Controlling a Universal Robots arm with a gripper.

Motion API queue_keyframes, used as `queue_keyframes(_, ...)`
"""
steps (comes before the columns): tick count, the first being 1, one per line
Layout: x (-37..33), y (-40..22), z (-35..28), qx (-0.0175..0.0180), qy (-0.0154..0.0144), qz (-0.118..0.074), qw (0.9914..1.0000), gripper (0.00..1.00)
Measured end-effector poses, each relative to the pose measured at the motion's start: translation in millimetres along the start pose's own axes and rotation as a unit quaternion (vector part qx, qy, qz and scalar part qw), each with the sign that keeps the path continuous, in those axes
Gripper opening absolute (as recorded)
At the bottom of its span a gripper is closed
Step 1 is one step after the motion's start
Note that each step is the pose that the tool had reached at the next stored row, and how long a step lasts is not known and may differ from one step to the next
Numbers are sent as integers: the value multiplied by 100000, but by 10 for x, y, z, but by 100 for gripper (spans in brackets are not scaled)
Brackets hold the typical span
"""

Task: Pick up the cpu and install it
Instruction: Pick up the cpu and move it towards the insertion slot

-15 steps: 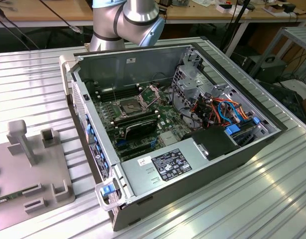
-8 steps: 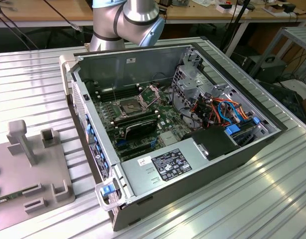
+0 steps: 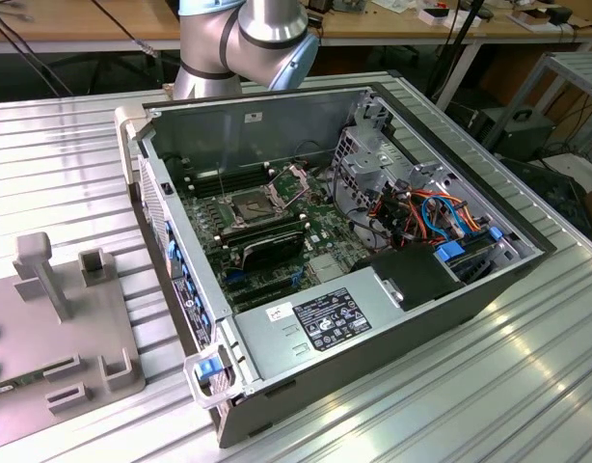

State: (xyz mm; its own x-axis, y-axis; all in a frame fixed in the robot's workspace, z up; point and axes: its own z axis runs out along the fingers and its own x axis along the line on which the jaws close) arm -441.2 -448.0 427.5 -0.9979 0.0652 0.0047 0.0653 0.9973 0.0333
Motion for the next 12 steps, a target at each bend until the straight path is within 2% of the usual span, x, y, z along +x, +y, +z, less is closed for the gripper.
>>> queue_keyframes(12,-9,2,-14,5,7,1,100000,55)
